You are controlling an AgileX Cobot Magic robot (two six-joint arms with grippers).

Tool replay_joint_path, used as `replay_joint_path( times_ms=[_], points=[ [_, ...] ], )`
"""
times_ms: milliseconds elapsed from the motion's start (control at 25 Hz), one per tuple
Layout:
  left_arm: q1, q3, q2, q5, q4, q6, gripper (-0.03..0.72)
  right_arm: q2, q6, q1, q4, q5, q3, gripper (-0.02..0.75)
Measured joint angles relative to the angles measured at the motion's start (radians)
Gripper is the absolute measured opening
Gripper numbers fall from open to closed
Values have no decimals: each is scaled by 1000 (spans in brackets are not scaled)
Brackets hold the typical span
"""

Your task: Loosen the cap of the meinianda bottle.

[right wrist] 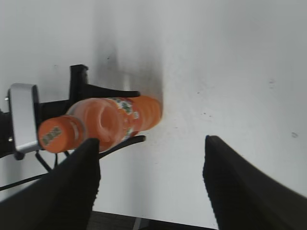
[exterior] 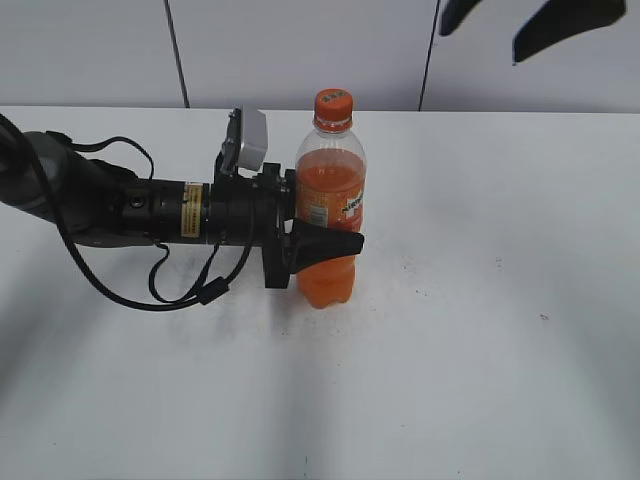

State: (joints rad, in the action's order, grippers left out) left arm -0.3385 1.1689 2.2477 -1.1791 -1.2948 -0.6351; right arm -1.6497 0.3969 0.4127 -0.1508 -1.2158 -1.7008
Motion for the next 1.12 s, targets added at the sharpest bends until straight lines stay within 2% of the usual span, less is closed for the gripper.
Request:
replay_joint_path(
  times_ms=[200, 440, 920, 1120],
  points=[
    [0, 0, 0, -3, -7, 0, 419, -90, 74, 145, 56, 0, -109, 503],
    [0, 0, 0, -5, -8, 0, 419, -181, 97, 220, 72, -1, -176, 503],
    [0, 0, 0, -5, -9, 0, 419, -256, 98, 257, 86, -2, -181, 503],
    [0, 0, 0, -5, -9, 0, 419, -256, 98, 257, 97, -2, -181, 459]
  ],
)
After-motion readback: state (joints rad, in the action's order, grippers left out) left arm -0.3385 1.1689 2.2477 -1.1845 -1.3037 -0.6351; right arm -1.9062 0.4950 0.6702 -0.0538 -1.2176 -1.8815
